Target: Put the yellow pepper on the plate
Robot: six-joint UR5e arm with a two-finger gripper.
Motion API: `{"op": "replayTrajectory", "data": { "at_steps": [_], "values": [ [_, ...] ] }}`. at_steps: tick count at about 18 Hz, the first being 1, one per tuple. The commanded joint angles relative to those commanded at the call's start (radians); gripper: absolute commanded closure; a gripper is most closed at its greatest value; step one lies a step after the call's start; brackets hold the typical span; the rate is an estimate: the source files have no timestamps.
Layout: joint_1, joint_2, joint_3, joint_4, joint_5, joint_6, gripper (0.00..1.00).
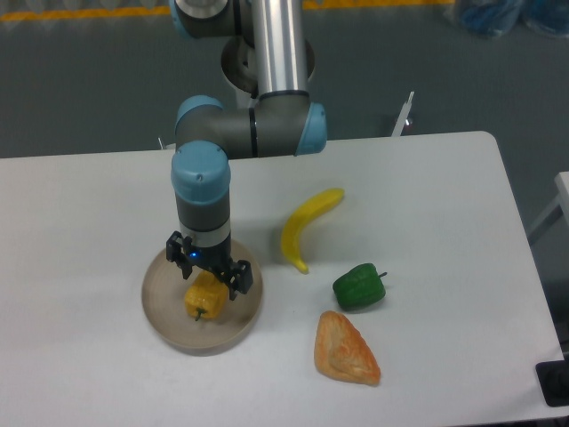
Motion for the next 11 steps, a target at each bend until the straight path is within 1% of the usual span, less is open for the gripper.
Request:
{"op": "replayTrajectory", "data": {
  "at_steps": [2, 3, 5, 6, 8, 9, 10, 11],
  "values": [
    [0.051, 0.037, 0.0, -0.002, 0.006, 0.006, 0.0],
    [0.083, 0.046, 0.002, -0.002, 0.015, 0.02, 0.0],
    [0.135, 0.058, 0.026, -0.003, 0.075, 0.025, 0.0],
    [0.169, 0.058, 0.038, -0.002, 0.104, 0.055, 0.0],
    [0.203, 0.058, 0.06, -0.002, 0.107, 0.133, 0.0],
    [0.215, 0.049, 0.069, 0.002, 0.107, 0.184, 0.0],
    [0.236, 0.033, 0.104, -0.002, 0.107, 0.236, 0.0],
    [0.247, 0.028, 0.115, -0.002, 0.106, 0.253, 0.0]
  ]
}}
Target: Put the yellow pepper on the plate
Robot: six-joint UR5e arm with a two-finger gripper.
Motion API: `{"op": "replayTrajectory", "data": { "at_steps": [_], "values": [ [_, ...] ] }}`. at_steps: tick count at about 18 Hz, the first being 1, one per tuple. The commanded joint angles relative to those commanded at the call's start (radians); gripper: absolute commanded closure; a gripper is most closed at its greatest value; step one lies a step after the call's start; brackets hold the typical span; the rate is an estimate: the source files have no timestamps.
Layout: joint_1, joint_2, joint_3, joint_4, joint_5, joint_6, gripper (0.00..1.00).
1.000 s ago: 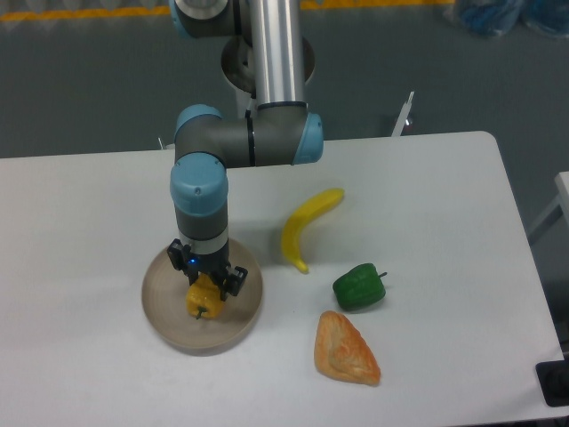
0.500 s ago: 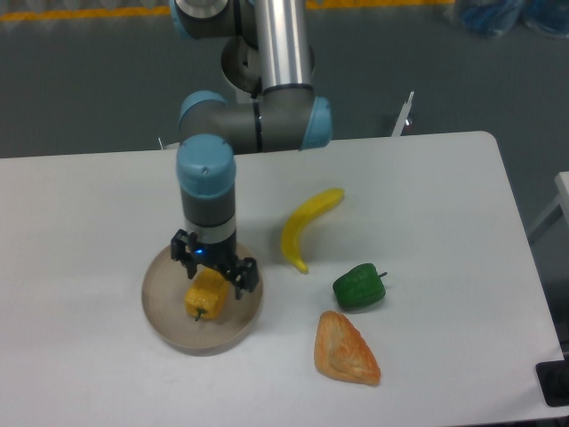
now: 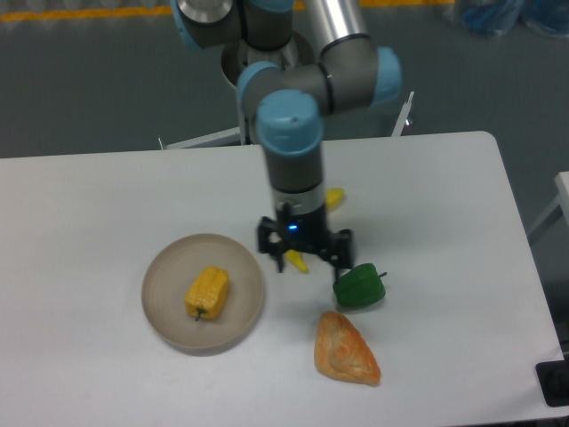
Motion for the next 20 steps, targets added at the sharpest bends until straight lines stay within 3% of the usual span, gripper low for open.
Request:
{"op": "replayTrajectory", "data": {
  "at_steps": [3, 20],
  "values": [
    [0.041, 0.005, 0.003, 0.0, 0.0, 0.058, 0.0],
    [0.038, -0.009, 0.019, 0.002, 0.038, 0.1, 0.0]
  ]
}}
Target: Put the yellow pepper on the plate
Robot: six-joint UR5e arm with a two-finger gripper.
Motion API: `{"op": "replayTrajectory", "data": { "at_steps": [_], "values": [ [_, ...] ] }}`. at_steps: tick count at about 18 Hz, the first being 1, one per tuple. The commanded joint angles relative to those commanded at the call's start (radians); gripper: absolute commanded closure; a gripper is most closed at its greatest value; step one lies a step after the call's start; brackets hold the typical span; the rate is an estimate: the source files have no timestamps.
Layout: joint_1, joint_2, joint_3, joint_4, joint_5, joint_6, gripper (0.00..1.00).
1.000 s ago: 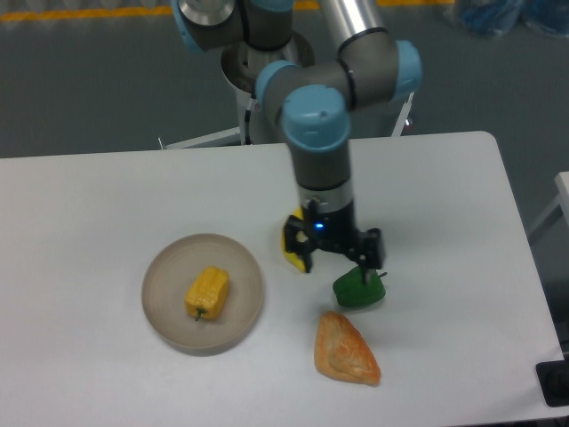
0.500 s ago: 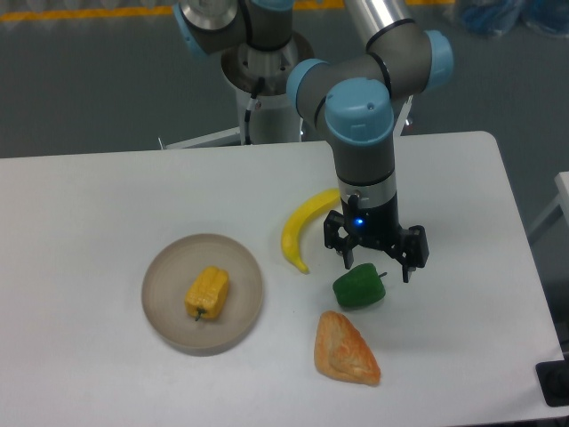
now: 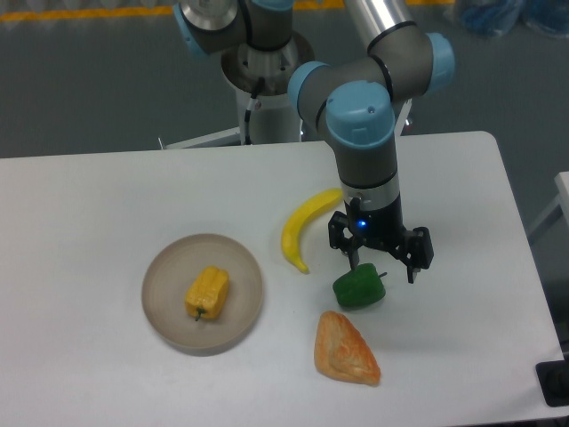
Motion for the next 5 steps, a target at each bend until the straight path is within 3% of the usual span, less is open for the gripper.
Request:
{"op": "replayTrajectory", "data": {
  "at_steps": [5],
  "values": [
    [0.0, 0.0, 0.005, 0.0, 0.002, 0.0, 0.0]
  ]
}}
